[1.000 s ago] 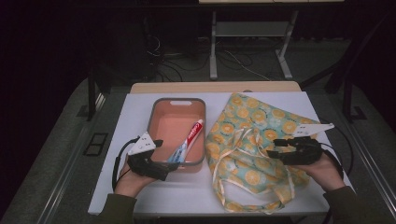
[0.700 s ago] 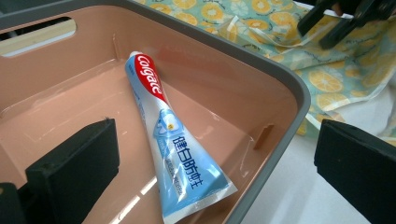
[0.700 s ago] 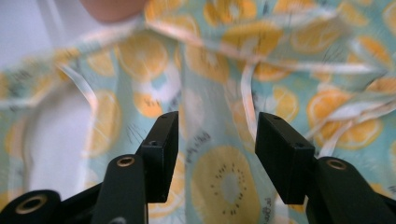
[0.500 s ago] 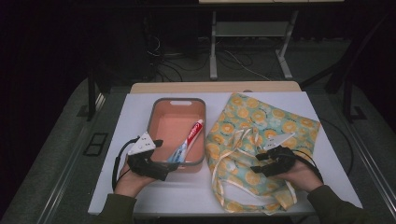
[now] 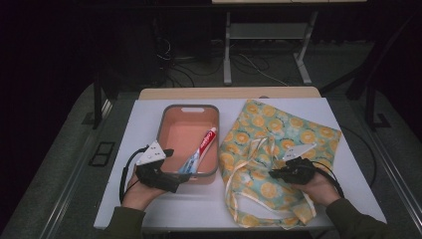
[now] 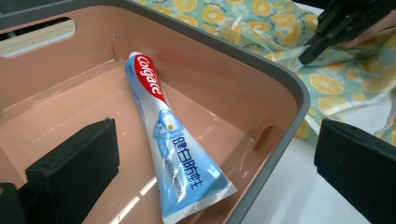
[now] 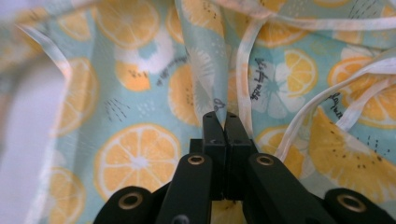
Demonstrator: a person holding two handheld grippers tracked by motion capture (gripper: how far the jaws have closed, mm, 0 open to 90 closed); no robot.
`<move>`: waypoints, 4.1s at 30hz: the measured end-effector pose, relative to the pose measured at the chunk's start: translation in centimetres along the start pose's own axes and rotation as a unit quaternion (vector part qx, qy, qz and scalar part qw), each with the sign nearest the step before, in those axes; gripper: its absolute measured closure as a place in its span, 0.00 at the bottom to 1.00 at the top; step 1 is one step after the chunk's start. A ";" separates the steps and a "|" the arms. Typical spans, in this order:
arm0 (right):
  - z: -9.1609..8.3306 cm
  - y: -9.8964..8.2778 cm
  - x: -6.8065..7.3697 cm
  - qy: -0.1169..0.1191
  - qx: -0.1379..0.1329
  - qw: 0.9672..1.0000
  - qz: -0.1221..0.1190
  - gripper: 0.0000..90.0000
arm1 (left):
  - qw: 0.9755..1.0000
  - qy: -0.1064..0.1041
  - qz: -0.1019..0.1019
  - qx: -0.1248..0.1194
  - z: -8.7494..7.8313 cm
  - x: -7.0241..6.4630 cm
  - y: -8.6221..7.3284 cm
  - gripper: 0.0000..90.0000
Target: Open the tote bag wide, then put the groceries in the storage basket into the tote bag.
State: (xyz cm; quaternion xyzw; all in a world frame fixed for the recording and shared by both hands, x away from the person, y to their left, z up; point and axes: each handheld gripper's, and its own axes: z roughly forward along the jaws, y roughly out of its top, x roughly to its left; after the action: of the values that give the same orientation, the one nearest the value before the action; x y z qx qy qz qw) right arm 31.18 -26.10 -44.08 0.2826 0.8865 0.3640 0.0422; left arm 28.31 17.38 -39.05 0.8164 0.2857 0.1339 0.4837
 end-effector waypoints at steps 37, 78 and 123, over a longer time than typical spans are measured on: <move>-5.5 3.9 -2.9 -0.068 -0.149 0.985 0.059 1.00 | 1.000 -0.014 -0.006 0.011 0.5 1.0 3.1 0.00; -5.1 3.5 -2.8 -0.064 -0.139 0.987 0.054 0.99 | 0.980 0.014 -0.047 0.193 12.1 5.5 4.4 0.46; -5.1 3.4 -2.8 -0.070 -0.142 0.986 0.054 1.00 | 0.982 0.036 -0.073 0.172 7.3 5.7 8.0 0.85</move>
State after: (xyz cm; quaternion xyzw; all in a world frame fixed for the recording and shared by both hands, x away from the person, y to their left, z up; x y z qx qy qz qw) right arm 33.74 -28.80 -38.47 0.3463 0.8038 0.4674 0.1245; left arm 39.18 12.58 -36.08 0.8591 0.3802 0.0767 0.3338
